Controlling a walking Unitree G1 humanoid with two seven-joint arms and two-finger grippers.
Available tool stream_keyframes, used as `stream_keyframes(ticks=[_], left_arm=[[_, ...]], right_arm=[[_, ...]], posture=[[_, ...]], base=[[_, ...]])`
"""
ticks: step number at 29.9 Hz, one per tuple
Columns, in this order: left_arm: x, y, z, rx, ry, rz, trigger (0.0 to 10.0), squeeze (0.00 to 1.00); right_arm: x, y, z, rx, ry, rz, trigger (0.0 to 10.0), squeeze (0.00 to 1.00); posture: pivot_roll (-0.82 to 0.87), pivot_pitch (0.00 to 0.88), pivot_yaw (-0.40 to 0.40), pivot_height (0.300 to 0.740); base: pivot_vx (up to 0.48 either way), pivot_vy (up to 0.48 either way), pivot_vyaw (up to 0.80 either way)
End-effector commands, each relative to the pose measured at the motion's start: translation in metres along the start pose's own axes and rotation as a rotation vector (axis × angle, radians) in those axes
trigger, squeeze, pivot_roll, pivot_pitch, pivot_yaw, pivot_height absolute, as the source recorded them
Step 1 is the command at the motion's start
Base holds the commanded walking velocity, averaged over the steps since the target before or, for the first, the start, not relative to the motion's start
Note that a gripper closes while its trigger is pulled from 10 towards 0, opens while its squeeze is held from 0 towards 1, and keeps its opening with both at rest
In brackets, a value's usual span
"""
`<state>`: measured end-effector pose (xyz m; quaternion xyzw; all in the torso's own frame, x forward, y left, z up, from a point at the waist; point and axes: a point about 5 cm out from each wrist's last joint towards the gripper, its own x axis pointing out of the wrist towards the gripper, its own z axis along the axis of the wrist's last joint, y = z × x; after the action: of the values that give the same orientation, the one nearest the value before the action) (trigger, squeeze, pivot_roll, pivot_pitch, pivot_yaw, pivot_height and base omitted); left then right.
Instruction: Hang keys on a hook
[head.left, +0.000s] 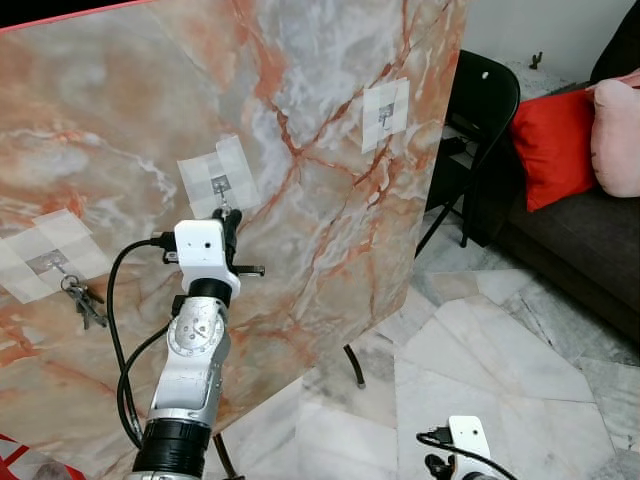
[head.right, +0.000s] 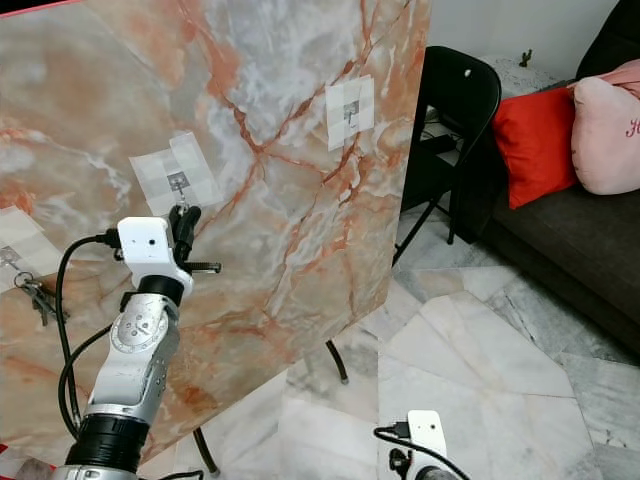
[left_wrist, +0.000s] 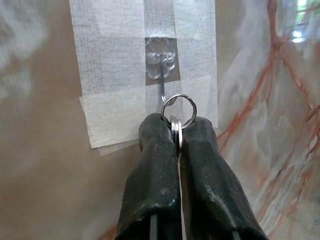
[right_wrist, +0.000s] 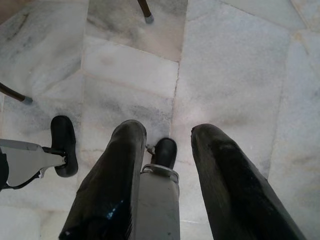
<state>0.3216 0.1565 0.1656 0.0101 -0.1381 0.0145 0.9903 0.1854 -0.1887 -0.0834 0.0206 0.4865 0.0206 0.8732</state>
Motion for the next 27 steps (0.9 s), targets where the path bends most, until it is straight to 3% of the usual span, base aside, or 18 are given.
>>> stream_keyframes(ticks=[1, 27], left_arm=[[0.0035, -0.0027, 0.0068, 0.020, -0.019, -0.013, 10.0, 0.00], [0.0098, -0.0048, 0.0129, 0.087, 0.022, -0.033, 10.0, 0.00]], right_arm=[[-0.0001, 0.0005, -0.0021, -0.003, 0.007, 0.000, 10.0, 0.00], [0.0000, 0.0009, -0.0021, -0.006, 0.009, 0.002, 10.0, 0.00]], posture=[[0.02, 0.028, -0.008, 0.740], [0.02, 0.036, -0.007, 0.740]], base=[[0.000, 0.000, 0.00], [0.000, 0.000, 0.00]])
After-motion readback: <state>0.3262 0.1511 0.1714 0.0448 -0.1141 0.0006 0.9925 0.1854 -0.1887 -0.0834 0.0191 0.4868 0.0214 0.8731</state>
